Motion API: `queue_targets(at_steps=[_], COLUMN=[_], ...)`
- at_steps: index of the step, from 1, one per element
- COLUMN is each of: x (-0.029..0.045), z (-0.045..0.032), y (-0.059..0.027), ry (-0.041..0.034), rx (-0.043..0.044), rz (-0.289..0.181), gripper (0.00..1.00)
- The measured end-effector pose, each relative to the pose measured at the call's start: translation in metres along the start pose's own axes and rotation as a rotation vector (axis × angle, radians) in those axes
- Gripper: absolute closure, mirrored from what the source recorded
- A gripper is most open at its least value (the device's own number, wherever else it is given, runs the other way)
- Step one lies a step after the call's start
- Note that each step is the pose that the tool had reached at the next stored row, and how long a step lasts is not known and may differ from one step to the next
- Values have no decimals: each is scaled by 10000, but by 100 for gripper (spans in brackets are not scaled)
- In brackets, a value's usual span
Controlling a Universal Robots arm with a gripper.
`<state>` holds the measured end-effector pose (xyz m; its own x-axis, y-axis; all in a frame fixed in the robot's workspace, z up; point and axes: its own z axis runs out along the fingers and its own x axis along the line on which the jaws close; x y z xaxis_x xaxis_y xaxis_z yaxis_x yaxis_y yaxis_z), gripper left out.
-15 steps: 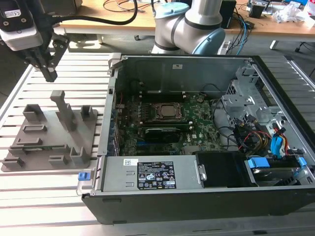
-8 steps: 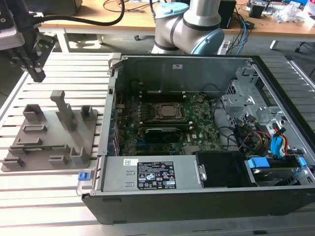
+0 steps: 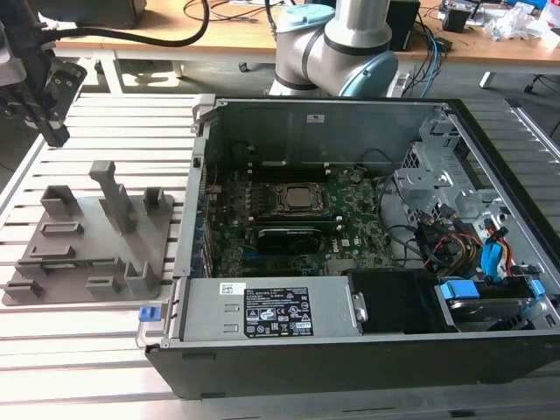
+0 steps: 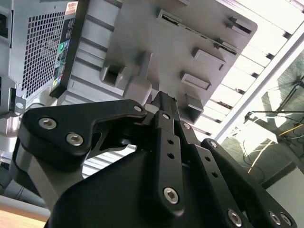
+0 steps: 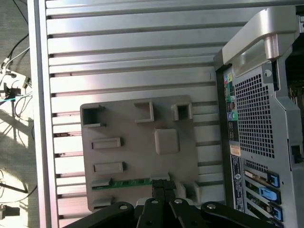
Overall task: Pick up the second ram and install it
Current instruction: 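Reach for the second ram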
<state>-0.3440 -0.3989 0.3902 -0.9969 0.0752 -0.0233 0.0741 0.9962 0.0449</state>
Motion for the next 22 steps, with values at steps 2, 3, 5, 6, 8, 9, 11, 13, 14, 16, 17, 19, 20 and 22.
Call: queue_targets(at_steps=[2, 3, 5, 6, 8, 9, 11, 13, 14, 16, 17, 19, 20, 22], x=[1, 2, 17, 48, 126, 147, 214, 307, 344, 380, 383, 382, 383, 382], z=[0, 0, 2, 2, 1, 0, -1, -2, -1, 2, 1, 2, 1, 1], y=[0, 0, -1, -4, -12, -21, -44, -63, -74, -95, -95, -96, -95, -96], ry=[1, 0, 0, 0, 0, 0, -1, 0, 0, 0, 0, -6, -4, 2], rx=[0, 0, 4, 8, 9, 9, 8, 8, 9, 11, 86, 285, 361, 485], rz=[0, 0, 2, 0, 1, 0, -1, -2, -4, -39, -118, -393, -577, -1067], gripper=[89, 89, 89, 89, 89, 89, 89, 89, 89, 89, 89, 89, 89, 89])
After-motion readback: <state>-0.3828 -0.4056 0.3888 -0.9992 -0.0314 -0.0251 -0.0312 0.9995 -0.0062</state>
